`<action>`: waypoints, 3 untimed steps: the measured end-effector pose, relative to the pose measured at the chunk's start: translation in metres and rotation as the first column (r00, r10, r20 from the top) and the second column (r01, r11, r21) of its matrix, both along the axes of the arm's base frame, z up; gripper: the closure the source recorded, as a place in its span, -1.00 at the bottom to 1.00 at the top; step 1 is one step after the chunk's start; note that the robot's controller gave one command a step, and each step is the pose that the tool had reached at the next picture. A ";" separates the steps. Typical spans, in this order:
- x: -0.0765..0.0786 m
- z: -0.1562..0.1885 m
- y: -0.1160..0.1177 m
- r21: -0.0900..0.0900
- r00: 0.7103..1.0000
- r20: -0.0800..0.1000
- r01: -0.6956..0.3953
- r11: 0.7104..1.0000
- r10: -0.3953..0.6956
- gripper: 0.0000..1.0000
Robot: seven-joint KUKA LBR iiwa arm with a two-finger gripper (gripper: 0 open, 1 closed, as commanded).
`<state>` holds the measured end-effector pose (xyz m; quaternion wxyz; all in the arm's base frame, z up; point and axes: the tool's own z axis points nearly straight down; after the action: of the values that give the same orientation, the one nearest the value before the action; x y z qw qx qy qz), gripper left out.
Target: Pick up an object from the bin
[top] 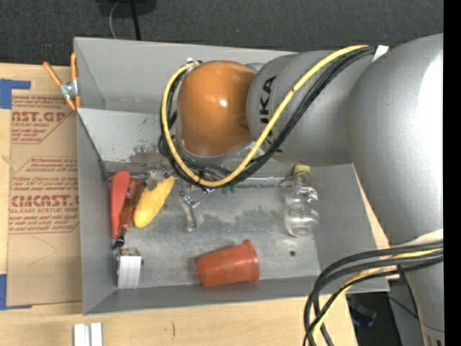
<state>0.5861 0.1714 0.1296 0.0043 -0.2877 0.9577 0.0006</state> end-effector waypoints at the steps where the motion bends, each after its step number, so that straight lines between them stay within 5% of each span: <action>1: 0.010 -0.058 0.002 0.004 0.999 0.002 -0.037 0.999 0.037 -1.00; 2: 0.009 -0.054 0.000 0.005 0.996 0.014 -0.086 0.996 0.086 1.00; 3: 0.009 -0.054 0.000 0.005 0.996 0.013 -0.086 0.996 0.086 1.00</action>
Offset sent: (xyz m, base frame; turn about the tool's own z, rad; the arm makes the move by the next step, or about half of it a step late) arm 0.0053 -0.0022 -0.0596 -0.0877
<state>0.5954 0.1716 0.0755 0.0114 -0.3285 0.9444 0.0017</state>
